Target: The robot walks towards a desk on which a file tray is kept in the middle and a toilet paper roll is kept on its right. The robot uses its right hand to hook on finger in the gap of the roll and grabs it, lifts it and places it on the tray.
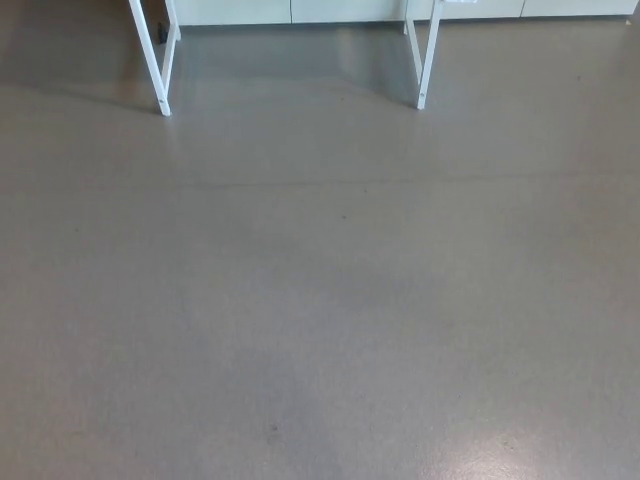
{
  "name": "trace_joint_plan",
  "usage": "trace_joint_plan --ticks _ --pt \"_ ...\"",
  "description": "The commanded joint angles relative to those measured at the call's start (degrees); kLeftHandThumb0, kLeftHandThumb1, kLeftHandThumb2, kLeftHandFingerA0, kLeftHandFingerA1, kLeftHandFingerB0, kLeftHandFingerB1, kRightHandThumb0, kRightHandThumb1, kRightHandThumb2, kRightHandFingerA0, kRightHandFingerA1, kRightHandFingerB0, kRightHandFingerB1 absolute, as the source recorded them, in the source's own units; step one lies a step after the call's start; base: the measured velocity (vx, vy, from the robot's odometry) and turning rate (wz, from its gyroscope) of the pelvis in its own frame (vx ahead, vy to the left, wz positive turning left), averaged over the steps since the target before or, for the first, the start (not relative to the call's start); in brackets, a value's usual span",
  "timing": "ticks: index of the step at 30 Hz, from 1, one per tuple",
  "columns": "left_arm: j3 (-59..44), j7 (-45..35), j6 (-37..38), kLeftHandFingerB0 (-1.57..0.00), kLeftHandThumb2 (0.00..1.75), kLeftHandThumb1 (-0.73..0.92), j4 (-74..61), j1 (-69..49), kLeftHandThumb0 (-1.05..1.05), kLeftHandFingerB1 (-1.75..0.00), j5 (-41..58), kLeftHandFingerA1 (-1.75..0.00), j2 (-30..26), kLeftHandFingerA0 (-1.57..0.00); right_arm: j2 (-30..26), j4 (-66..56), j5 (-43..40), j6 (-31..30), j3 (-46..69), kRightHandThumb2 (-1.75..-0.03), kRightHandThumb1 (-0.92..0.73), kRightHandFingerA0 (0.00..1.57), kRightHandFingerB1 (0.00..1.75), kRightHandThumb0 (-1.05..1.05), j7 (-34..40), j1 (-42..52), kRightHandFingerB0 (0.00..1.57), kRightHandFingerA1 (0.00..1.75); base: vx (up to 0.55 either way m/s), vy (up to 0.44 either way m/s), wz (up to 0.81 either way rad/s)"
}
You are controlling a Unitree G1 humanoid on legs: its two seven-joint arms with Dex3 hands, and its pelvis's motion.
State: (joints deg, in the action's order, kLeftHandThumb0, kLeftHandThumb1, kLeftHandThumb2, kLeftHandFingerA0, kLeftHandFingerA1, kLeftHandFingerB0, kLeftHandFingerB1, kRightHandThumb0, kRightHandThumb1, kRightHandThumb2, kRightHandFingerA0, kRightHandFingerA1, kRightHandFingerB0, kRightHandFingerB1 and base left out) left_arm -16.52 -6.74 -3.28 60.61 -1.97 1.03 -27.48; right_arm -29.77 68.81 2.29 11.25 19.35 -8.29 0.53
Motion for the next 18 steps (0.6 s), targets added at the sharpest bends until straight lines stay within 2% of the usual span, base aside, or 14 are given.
trace_joint_plan --ticks 1,2,4,5,7,8,9,10,11,14,15,16,17,18 --pt "-2.3 -1.8 0.3 -0.17 1.09 0.53 0.0 0.0 -0.86 -0.71 2.9 -0.83 -1.6 -0.32 -2.7 2.5 -1.7 4.7 0.2 -0.79 -0.45 0.14 0.45 -0.66 -3.5 -1.0 0.13 0.54 0.00 0.000 0.00" --pt "-2.1 -2.1 0.3 0.00 0.77 0.69 0.3 0.4 -0.80 -0.81 2.4 -1.06 -1.8 -0.20 -2.8 2.9 -1.2 4.8 -0.4 -0.82 -0.46 0.17 0.44 -0.70 -3.0 -1.1 0.10 0.54 0.00 0.000 0.00" --pt "-1.6 -2.3 0.2 0.00 0.77 0.69 1.1 1.2 -0.80 -0.81 2.0 -1.06 -2.2 -0.20 -3.0 3.3 -0.3 5.5 -1.5 -0.82 -0.46 0.17 0.44 -0.70 -2.1 -1.0 0.10 0.54 0.00 0.000 0.00" --pt "-1.7 -2.1 0.7 0.00 1.05 0.50 3.5 2.2 -0.78 -0.61 2.0 -0.76 -2.3 -0.19 -3.1 3.6 -2.1 4.5 -0.5 -0.81 -0.45 0.02 0.49 -0.72 -5.4 -1.3 0.09 0.40 0.00 0.000 0.00" --pt "-2.4 -2.2 -0.1 0.00 1.05 0.49 3.9 2.6 -0.79 -0.61 2.9 -0.77 -2.3 -0.18 -3.3 3.6 -1.6 4.6 -1.1 -0.57 -0.58 0.00 0.39 -0.69 -5.0 -1.3 0.13 0.40 0.00 0.000 0.00" --pt "-2.3 -2.5 0.6 -0.02 1.05 0.50 5.0 2.8 -0.83 -0.59 2.7 -0.74 -2.4 -0.13 -3.8 3.5 -0.4 4.4 -2.3 -0.58 -0.59 0.00 0.43 -0.75 -4.9 -1.2 0.09 0.34 0.00 0.000 0.00" --pt "-2.0 -2.7 0.7 -0.01 1.05 0.49 5.4 3.3 -0.81 -0.62 2.4 -0.74 -2.7 -0.14 -4.7 3.0 3.0 5.7 -5.6 -0.93 -0.49 0.00 0.39 -0.73 -3.2 -0.4 0.00 0.32 0.00 0.000 0.00" --pt "-1.8 -3.0 1.2 -0.03 1.07 0.52 5.5 3.2 -0.80 -0.62 2.2 -0.71 -2.8 -0.08 -4.5 2.2 1.8 7.4 -5.1 -0.60 -0.63 0.03 0.32 -0.79 -3.3 0.6 0.08 0.47 0.00 0.000 0.00" --pt "-1.0 -2.2 0.9 -0.05 1.07 0.52 5.9 3.6 -0.85 -0.63 1.4 -0.72 -3.0 -0.10 -4.0 2.4 -0.5 6.5 -3.8 -0.85 -0.48 0.02 0.39 -0.78 -4.3 0.3 0.06 0.42 0.00 0.000 0.00" --pt "-1.4 -2.1 1.5 -0.03 1.07 0.52 7.1 3.7 -0.80 -0.62 1.9 -0.72 -3.0 -0.12 -4.2 2.7 -0.5 5.4 -4.3 -0.85 -0.48 0.05 0.43 -0.76 -5.2 0.5 0.03 0.48 0.00 0.000 0.00" --pt "-1.6 -2.9 1.9 -0.05 1.07 0.52 6.8 3.4 -0.83 -0.62 2.4 -0.69 -2.9 -0.05 -4.9 2.9 1.8 4.5 -6.4 -0.94 -0.33 0.00 0.54 -0.39 -3.6 0.1 0.04 0.51 0.00 0.000 0.00" --pt "-1.6 -3.0 2.0 -0.05 1.07 0.52 6.9 3.4 -0.83 -0.62 2.4 -0.69 -2.9 -0.05 -5.0 3.0 1.9 4.5 -6.8 -0.94 -0.33 0.00 0.54 -0.39 -3.4 0.2 0.04 0.51 0.00 0.000 0.00" --pt "-1.6 -3.0 1.7 -0.04 1.08 0.53 6.3 3.2 -0.81 -0.62 2.5 -0.71 -2.9 -0.08 -4.8 2.8 1.4 5.6 -6.7 -0.85 -0.46 0.00 0.41 -0.74 -2.9 0.5 0.10 0.44 0.00 0.000 0.00" --pt "-1.5 -3.1 1.5 -0.06 1.09 0.54 6.0 3.0 -0.85 -0.61 2.6 -0.70 -3.0 -0.06 -4.5 3.1 0.5 5.9 -6.1 -0.94 -0.35 0.00 0.51 -0.38 -2.8 0.5 0.00 0.53 0.00 0.000 0.00"
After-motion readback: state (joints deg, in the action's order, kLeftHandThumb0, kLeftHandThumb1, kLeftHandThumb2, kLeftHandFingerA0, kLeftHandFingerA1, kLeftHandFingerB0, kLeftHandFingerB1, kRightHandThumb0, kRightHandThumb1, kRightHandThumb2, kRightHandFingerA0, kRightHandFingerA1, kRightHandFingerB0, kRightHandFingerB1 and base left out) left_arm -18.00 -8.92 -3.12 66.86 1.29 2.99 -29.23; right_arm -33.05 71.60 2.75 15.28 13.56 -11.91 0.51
